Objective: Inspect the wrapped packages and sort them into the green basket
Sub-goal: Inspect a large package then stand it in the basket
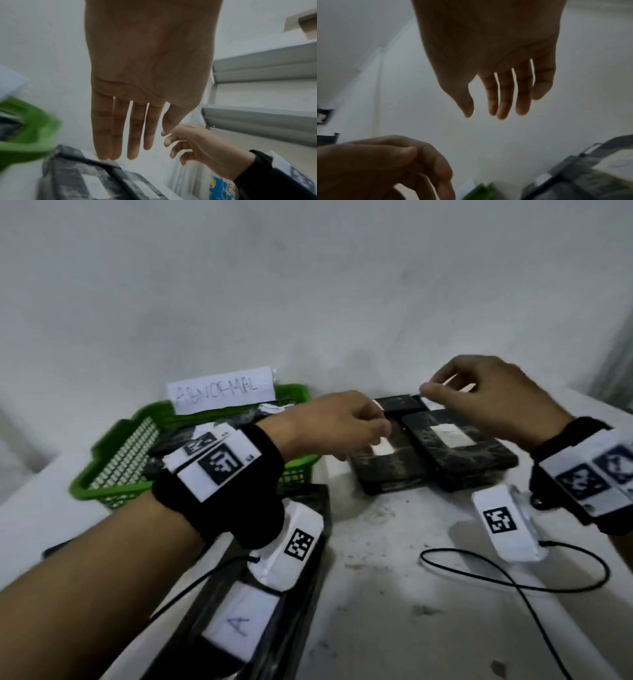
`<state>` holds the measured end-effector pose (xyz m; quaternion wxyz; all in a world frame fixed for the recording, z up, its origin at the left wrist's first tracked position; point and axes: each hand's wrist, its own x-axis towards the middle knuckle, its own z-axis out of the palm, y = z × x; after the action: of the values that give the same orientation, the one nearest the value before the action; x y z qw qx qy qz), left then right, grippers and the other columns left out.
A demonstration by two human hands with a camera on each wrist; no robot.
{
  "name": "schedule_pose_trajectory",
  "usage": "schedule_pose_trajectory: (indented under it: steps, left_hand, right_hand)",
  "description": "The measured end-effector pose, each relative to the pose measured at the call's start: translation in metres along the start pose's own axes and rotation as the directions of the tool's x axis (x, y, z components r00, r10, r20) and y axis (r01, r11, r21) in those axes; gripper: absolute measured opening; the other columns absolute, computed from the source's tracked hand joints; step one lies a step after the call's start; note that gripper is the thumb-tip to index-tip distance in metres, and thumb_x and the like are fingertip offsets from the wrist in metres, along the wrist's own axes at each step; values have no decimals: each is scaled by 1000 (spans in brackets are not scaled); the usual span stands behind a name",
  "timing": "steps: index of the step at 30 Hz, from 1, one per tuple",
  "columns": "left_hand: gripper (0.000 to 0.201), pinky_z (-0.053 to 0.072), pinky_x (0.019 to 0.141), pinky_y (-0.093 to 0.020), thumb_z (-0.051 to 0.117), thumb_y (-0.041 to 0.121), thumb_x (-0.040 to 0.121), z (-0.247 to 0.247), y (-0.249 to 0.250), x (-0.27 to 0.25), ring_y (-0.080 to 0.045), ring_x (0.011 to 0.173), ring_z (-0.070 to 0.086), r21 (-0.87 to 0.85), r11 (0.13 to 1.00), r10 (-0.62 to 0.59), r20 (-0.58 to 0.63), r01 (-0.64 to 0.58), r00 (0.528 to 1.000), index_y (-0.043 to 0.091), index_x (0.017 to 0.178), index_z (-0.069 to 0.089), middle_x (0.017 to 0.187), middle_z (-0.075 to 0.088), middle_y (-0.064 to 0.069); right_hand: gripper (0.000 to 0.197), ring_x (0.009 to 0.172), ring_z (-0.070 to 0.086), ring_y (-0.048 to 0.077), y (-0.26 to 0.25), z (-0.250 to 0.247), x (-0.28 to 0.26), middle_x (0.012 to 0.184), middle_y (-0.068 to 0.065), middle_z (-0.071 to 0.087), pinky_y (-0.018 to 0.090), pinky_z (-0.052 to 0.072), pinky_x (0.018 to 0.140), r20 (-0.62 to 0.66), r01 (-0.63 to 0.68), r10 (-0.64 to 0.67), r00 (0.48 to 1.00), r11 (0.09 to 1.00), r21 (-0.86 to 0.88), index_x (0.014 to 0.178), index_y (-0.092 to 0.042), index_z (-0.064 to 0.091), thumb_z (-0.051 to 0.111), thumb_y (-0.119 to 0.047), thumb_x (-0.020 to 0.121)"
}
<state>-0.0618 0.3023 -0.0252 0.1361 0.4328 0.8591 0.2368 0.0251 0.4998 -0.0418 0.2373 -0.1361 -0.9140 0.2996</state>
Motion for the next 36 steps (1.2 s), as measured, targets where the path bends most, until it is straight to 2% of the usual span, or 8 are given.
schedule_pose_trajectory:
  steps: [4, 6, 11, 14, 20, 26, 31, 36]
  left_hand:
    - [22, 55, 58, -29, 59, 32, 97, -22, -36, -66, -15, 67, 66, 77, 995, -60, -58, 65, 997, 15, 91, 71, 82, 74, 1]
    - [25, 56, 59, -28, 62, 42, 94, -27, -52, -98, -11, 63, 63, 164, 974, -157, -8, 156, 988, 18, 91, 70, 84, 73, 0]
    - [70, 57, 60, -26, 67, 72, 74, -15, -72, -151, -20, 77, 73, 362, 831, -517, 217, 423, 828, 14, 113, 62, 97, 71, -5]
    - [72, 58, 60, -24, 69, 69, 74, 6, -78, -163, -19, 84, 70, 317, 833, -546, 343, 453, 764, 12, 116, 60, 97, 68, -3]
    - [52, 46, 50, -18, 83, 45, 73, 9, -89, -175, -9, 60, 59, 24, 878, -469, 245, 478, 849, 16, 106, 55, 84, 70, 0]
    - [50, 30, 35, -11, 86, 28, 74, -5, -81, -193, 0, 38, 43, -122, 934, -335, 28, 336, 942, 15, 108, 51, 69, 59, 1]
    - [53, 52, 57, -34, 89, 29, 70, -36, -73, -214, -16, 68, 68, -27, 986, -167, -197, 165, 966, 28, 107, 52, 80, 75, 0]
    - [42, 58, 78, -32, 86, 34, 74, -74, -74, -215, -5, 79, 70, 57, 990, -98, -358, 126, 928, 28, 104, 57, 94, 75, 8]
  right_hand:
    - [30, 71, 70, 13, -50, 35, -26, 79, -5, 74, 29, 53, 69, 396, 136, -150, 906, 989, 63, 86, -24, 70, 65, -53, 85]
    - [36, 75, 69, 11, -59, 65, -40, 81, -7, 72, 27, 53, 71, 512, 170, -141, 847, 985, -10, 89, -25, 69, 66, -60, 82]
    - [59, 84, 62, 19, -75, 114, -63, 90, -3, 64, 39, 52, 80, 522, 188, -42, 852, 955, -230, 100, -22, 50, 67, -72, 75]
    - [63, 77, 57, 17, -79, 121, -71, 84, -6, 58, 39, 47, 69, 456, 203, -53, 889, 936, -286, 101, -24, 43, 68, -74, 72]
    - [56, 78, 59, 19, -112, 109, -73, 81, -5, 62, 40, 52, 77, 521, 343, -129, 844, 876, -338, 93, -29, 54, 69, -75, 64]
    - [70, 95, 62, 14, -147, 103, -59, 103, -9, 64, 36, 51, 88, 584, 375, -195, 788, 905, -203, 116, -34, 56, 67, -77, 61]
    - [23, 86, 74, 2, -150, 88, -63, 91, -16, 78, 11, 54, 67, 706, 53, -258, 660, 953, 299, 101, -29, 72, 68, -40, 82]
    - [32, 102, 74, 17, -148, 98, -65, 107, 0, 79, 31, 57, 93, 518, -121, -300, 801, 766, 631, 103, -18, 75, 68, -35, 77]
